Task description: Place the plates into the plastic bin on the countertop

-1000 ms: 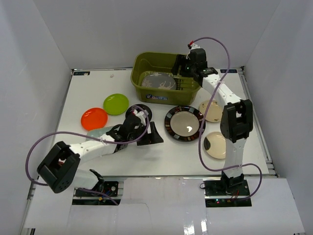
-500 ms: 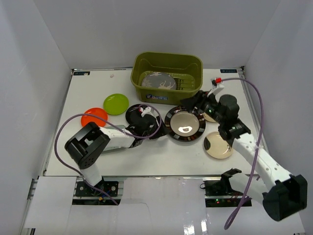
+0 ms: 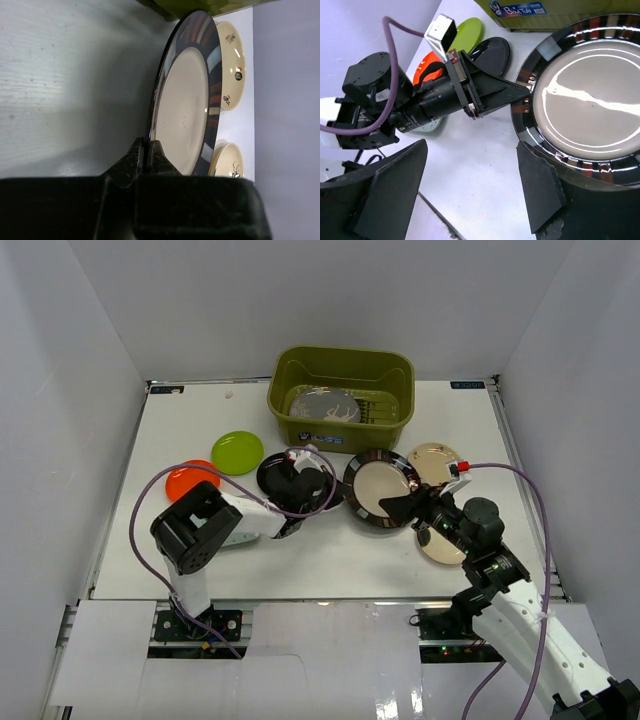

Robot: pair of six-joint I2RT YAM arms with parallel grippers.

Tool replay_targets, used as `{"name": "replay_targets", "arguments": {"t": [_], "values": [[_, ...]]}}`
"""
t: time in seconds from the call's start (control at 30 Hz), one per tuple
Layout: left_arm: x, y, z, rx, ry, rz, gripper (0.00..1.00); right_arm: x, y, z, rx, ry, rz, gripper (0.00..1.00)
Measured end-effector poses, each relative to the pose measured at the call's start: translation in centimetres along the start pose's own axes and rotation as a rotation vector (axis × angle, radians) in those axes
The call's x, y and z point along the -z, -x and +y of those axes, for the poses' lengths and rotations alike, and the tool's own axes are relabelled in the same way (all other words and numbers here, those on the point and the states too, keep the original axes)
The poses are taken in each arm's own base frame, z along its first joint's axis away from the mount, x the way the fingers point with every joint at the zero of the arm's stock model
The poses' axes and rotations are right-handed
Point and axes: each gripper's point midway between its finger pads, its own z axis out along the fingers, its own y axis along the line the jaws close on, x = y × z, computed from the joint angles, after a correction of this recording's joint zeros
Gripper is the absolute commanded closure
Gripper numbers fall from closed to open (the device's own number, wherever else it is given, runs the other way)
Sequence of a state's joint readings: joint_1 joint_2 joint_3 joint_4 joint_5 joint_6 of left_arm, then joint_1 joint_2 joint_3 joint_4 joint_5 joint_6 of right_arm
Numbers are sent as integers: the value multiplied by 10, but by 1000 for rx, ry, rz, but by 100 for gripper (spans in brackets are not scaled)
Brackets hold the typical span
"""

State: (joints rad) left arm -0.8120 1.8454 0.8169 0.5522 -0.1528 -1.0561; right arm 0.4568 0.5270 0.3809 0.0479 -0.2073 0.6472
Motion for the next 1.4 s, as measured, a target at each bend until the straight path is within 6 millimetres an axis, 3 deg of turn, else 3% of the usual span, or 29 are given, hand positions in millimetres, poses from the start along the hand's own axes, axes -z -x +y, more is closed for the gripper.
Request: {"name": "replay_targets", "arguments": {"t": [0.1, 0.5, 0.8, 0.83, 0.87, 0.93, 0.97, 1.03, 1.07, 1.17, 1.2, 1.33, 1.4], "values": [[16, 4, 1, -21, 3, -22, 100, 4, -3, -2, 3, -12, 10, 2], [155, 16, 38, -89, 9, -34, 100, 5, -40, -31, 25, -108, 161, 10], [201, 23, 10, -70, -152, -25, 100, -3, -105, -41, -53, -19, 406, 9], [204, 23, 8, -70, -167, -19, 100, -3, -108, -39, -62, 2, 419, 8], [206, 21, 5, -71, -183, -8, 100, -3, -112, -35, -73, 31, 432, 1], [209, 17, 2, -76, -200, 16, 100, -5, -114, -27, -90, 85, 444, 14], [209, 15, 2, -80, -204, 28, 100, -6, -113, -22, -94, 114, 441, 35], [210, 10, 3, -98, -204, 53, 100, -7, -110, -14, -103, 166, 427, 56], [211, 9, 5, -109, -199, 61, 100, -6, -110, -13, -106, 175, 425, 73], [214, 16, 1, -157, -195, 50, 86, -5, -107, -11, -183, 166, 415, 92], [216, 20, 0, -173, -189, 41, 80, -5, -104, -8, -192, 181, 404, 92], [224, 37, -15, -240, -183, 13, 16, -5, -83, 15, -163, 266, 350, 92], [235, 56, -38, -301, -219, -32, 2, -6, -75, 21, -151, 275, 340, 92]]}}
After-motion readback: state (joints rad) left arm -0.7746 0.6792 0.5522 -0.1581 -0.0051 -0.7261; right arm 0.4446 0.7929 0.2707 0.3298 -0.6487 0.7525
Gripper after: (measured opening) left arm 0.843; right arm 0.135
